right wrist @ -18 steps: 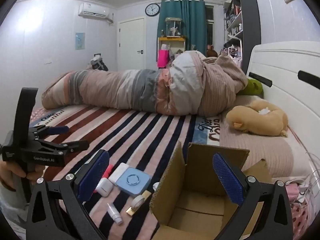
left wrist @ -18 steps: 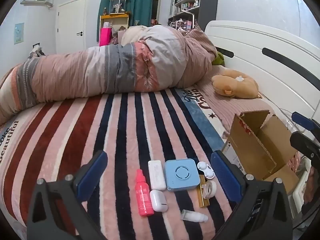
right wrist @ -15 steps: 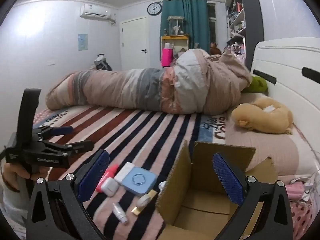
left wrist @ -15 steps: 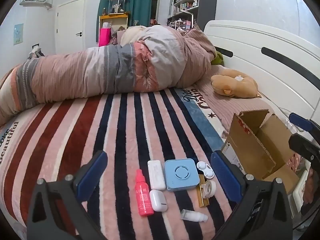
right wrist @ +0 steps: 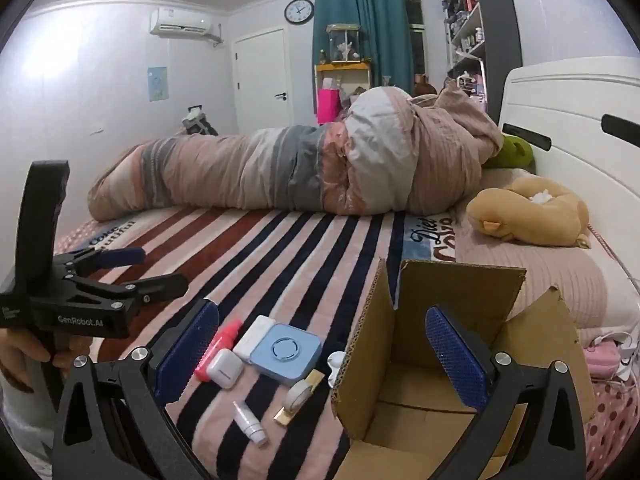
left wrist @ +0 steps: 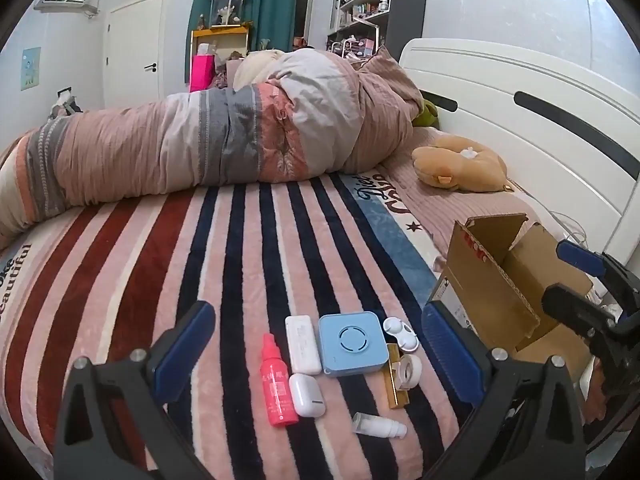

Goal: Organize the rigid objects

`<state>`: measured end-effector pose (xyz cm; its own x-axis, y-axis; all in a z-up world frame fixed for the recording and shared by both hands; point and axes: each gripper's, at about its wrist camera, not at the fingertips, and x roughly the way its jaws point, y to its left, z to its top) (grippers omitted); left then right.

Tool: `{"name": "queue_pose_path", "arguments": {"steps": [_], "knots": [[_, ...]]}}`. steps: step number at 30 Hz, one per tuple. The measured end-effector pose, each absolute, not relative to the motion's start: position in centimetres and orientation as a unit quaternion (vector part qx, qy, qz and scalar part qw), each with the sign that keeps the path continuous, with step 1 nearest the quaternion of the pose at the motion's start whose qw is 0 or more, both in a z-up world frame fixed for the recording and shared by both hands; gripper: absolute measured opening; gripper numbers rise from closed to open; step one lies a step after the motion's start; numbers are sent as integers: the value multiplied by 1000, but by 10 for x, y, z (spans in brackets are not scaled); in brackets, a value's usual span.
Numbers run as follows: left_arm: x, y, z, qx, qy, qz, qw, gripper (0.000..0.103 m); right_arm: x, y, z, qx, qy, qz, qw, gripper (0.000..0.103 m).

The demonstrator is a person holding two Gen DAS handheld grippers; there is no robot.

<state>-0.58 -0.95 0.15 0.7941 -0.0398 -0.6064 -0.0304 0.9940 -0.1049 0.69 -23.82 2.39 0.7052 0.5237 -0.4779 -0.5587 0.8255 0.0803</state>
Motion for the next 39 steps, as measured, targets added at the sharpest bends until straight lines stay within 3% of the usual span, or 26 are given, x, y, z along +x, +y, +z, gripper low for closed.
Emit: {"name": "queue_pose_path", "arguments": {"steps": [39], "knots": [[-16, -14, 1, -59, 321, -4, 945, 102, 5, -262, 23, 26, 260, 304, 916, 103]]}}
